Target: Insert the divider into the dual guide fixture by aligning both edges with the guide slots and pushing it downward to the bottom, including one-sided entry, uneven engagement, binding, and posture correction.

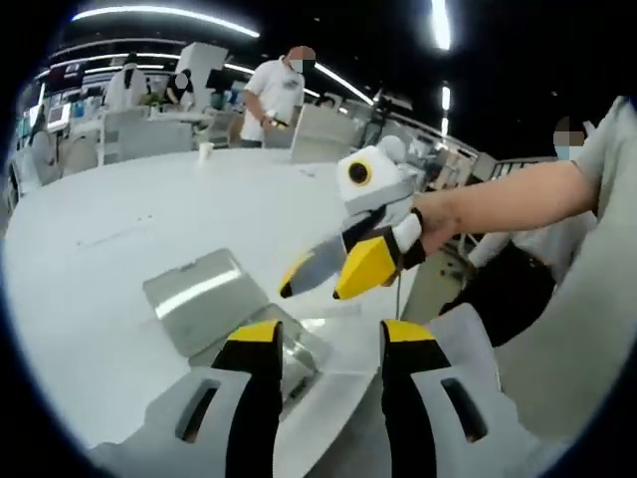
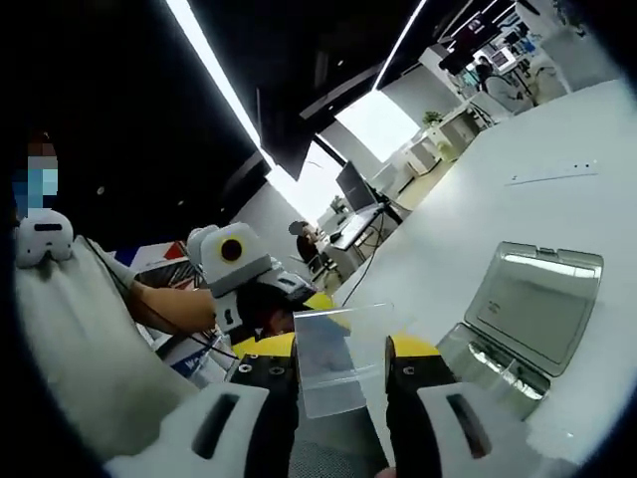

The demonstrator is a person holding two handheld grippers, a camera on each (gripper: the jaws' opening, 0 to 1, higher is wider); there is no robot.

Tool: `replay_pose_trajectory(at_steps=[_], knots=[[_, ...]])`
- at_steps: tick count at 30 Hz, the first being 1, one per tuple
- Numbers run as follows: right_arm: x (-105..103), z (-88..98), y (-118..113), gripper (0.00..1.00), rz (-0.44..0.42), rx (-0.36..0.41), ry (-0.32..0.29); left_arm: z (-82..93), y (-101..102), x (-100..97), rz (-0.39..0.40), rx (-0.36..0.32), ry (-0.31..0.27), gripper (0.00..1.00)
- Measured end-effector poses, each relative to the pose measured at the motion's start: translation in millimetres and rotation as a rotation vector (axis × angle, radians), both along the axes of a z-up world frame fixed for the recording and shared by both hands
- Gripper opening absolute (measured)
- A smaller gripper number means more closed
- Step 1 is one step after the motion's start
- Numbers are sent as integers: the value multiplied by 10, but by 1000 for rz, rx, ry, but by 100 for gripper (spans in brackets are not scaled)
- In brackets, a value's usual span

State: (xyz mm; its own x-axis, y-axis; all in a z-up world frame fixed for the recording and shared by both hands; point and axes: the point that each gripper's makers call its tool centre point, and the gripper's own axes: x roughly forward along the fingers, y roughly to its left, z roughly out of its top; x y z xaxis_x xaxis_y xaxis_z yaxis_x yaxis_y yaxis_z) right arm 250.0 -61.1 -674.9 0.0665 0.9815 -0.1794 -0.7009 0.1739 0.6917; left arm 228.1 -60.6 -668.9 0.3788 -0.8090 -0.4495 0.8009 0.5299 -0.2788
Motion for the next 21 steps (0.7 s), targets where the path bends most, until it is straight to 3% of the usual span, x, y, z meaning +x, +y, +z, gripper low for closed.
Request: replay_pose_trajectory(at_steps=[5,6,9,11,13,19,21], knots=[[58,-134,16,30,-69,-85,31,-81,-42,-31,52,100,-27,33],[46,-111,41,30,-62,-71,29,-90,-53,-36,55,115,-34,31],[74,-143,77,30,-102,-93,67,-116,-68,-27,102,147,-37,27],[86,-226,74,30,-144,-142,130,-189,17,29,143,225,-62,25],[112,-218,101,30,-162,-141,122,-204,-15,15,144,219,-51,23],[104,-393,92,30,-239,-252,225,-290,26,56,209,265,-43,18],[101,-400,122,30,-256,-247,249,-312,21,59,224,271,-30,17]])
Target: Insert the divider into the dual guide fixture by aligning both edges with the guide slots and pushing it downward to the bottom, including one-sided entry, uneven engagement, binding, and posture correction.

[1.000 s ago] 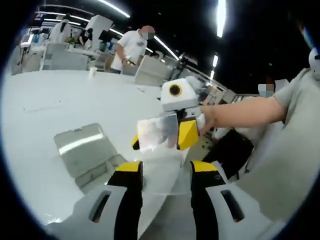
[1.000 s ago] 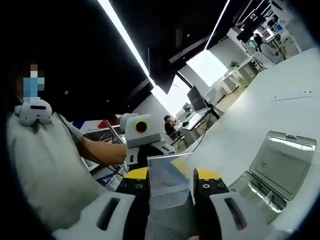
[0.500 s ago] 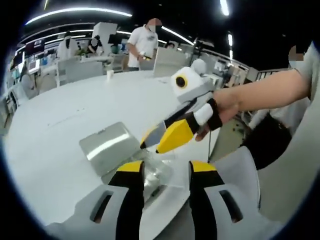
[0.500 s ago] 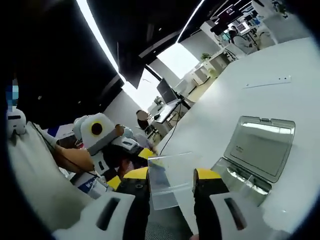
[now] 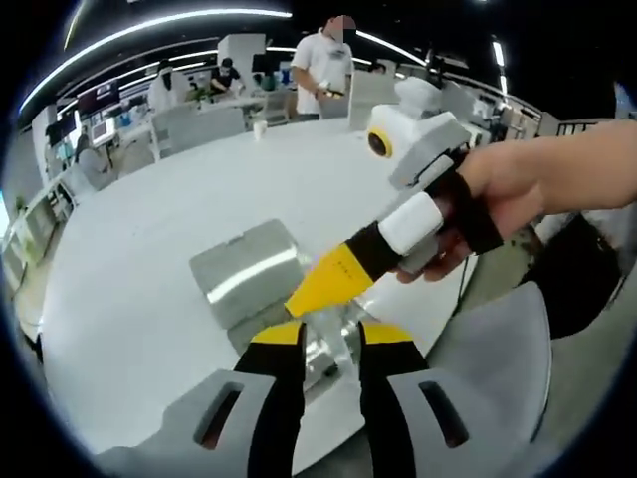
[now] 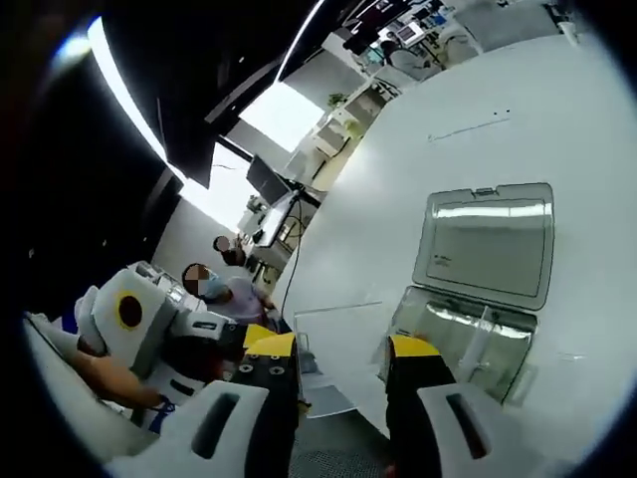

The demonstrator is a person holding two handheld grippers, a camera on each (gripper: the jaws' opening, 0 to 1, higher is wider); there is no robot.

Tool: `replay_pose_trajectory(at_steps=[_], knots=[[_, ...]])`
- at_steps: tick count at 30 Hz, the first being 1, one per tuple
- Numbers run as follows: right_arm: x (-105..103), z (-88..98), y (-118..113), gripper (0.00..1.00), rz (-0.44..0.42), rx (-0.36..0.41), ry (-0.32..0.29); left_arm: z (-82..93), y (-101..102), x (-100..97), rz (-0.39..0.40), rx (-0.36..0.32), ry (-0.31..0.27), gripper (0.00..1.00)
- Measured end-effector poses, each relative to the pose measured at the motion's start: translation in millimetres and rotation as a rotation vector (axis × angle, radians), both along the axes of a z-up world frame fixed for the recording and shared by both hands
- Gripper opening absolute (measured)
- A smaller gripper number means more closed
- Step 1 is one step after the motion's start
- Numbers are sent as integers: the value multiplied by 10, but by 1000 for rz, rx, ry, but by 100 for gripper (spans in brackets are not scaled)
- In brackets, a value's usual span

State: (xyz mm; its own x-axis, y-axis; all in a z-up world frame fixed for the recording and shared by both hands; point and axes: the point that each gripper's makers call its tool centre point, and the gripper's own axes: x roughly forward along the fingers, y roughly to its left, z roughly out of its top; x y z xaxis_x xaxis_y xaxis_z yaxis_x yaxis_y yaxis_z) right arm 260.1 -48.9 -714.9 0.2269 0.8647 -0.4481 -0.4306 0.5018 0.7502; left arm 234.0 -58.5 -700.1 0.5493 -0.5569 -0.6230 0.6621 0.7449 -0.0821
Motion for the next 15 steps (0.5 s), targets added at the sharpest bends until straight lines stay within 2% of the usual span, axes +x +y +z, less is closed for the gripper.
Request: replay_pose_trajectory(at_steps=[1,3,7,10,15], knots=[[-11,-34,-14,30,-28,-22,42,-16,-13,-2,3,3,5,17],[-1,-47,-5,30,-36,-25,39,-46,-19,3,11,14,9,16],[-27,-140,-29,30,-54,-67,75,-106,2,9,33,32,27,14],[-55,-167,-37,30,-77,-67,121,-173,13,-5,46,40,48,13],[-69,-194,-48,30,-90,-82,127,-278,4,-30,58,46,76,12]])
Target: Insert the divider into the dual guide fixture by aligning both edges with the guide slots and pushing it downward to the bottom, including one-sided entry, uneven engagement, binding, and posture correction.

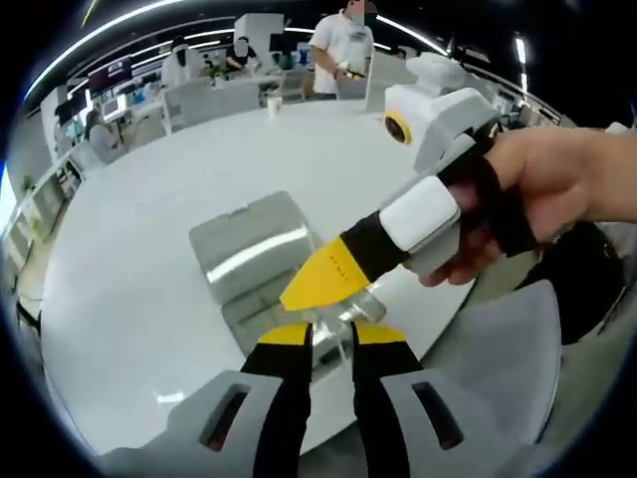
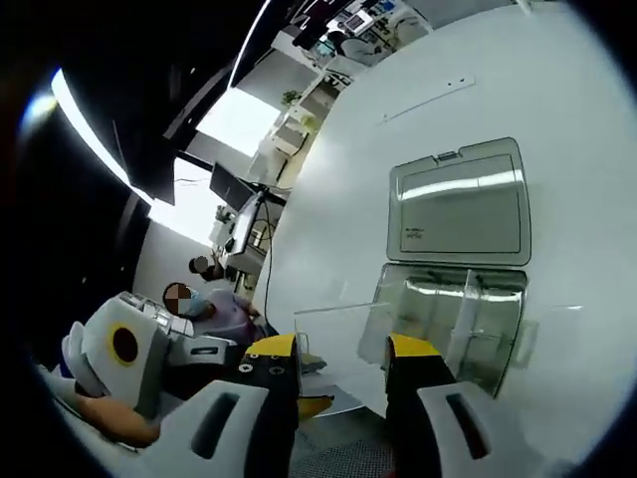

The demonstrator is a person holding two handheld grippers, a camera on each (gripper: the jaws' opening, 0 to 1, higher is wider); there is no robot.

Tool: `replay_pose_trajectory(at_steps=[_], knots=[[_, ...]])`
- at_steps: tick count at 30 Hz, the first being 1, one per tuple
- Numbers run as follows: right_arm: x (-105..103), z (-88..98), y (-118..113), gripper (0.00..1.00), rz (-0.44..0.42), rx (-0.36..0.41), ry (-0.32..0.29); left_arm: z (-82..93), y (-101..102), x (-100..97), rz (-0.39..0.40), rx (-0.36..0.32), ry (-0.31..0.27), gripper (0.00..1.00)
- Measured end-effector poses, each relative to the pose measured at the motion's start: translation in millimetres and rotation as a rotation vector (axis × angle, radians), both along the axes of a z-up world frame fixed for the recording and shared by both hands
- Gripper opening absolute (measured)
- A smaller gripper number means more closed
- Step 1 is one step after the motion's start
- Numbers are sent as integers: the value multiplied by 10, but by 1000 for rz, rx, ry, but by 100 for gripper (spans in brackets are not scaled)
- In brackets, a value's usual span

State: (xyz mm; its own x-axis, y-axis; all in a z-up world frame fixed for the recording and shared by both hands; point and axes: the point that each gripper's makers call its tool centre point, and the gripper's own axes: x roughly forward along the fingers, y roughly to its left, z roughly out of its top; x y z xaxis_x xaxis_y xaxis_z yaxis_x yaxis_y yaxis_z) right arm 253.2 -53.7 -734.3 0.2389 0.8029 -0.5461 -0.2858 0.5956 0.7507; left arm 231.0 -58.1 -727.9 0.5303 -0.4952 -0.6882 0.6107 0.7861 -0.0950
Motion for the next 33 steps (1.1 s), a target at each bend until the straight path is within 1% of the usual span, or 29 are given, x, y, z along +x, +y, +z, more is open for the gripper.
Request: replay_pose_trajectory(at_steps=[1,2,4,5,7,10,18,20,23,28,30,33], knots=[[-14,-12,0,30,1,-5,7,-15,-5,-1,3,1,2,12],[-27,-48,-15,30,-12,-19,28,-25,-4,1,7,2,5,12],[-27,-66,-6,30,-12,-19,24,-50,-17,2,19,-8,22,11],[-27,-88,-19,30,-19,-32,31,-60,-21,3,21,-7,25,11],[-56,-100,9,30,-15,-26,41,-91,-27,1,26,-5,37,10],[-62,-125,19,30,-18,-39,38,-132,-15,-12,27,8,55,8],[-109,-155,44,30,-33,-52,60,-186,-7,-17,42,-1,92,6],[-105,-150,59,30,-40,-40,68,-191,-10,-25,36,6,91,4],[-105,-157,59,30,-39,-43,70,-190,-16,-31,32,9,88,4],[-118,-161,54,30,-43,-45,79,-199,-13,-35,28,11,96,4],[-129,-160,56,30,-52,-40,100,-207,-15,-40,26,14,100,4],[-140,-157,59,29,-45,-43,100,-218,-16,-43,26,10,105,4]])
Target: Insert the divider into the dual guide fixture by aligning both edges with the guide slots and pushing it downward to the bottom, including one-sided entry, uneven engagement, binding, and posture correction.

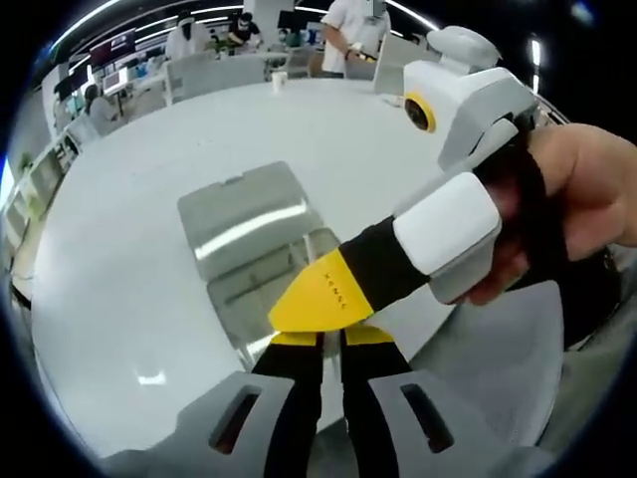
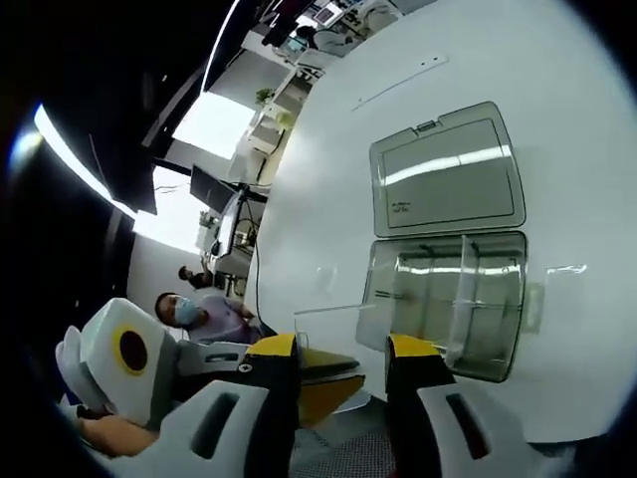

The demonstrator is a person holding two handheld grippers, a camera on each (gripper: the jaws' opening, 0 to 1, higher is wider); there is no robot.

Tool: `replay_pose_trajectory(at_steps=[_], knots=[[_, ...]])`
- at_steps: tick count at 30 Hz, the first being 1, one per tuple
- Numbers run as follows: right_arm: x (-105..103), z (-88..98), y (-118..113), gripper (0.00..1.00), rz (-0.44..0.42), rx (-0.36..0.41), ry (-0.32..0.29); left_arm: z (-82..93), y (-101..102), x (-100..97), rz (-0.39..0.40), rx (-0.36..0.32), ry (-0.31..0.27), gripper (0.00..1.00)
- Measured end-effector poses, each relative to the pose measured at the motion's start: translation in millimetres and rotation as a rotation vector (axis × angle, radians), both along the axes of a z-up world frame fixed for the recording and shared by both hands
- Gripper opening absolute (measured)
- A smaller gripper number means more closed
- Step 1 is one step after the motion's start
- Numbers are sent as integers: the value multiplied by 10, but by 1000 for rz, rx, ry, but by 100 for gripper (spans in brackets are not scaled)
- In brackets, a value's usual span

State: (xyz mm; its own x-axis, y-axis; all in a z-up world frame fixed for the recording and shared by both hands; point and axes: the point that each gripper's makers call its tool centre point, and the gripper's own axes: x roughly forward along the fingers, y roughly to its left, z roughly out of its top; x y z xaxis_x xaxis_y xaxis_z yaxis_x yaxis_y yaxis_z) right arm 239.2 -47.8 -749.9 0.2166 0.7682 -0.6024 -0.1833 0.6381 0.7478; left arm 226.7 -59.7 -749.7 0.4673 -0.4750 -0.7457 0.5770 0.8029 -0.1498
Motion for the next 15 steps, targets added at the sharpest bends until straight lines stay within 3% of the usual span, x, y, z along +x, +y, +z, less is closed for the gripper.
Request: replay_pose_trajectory(at_steps=[15], knots=[[-2,-25,-33,30,-10,-7,19,-23,-15,-8,7,-40,57,2]])
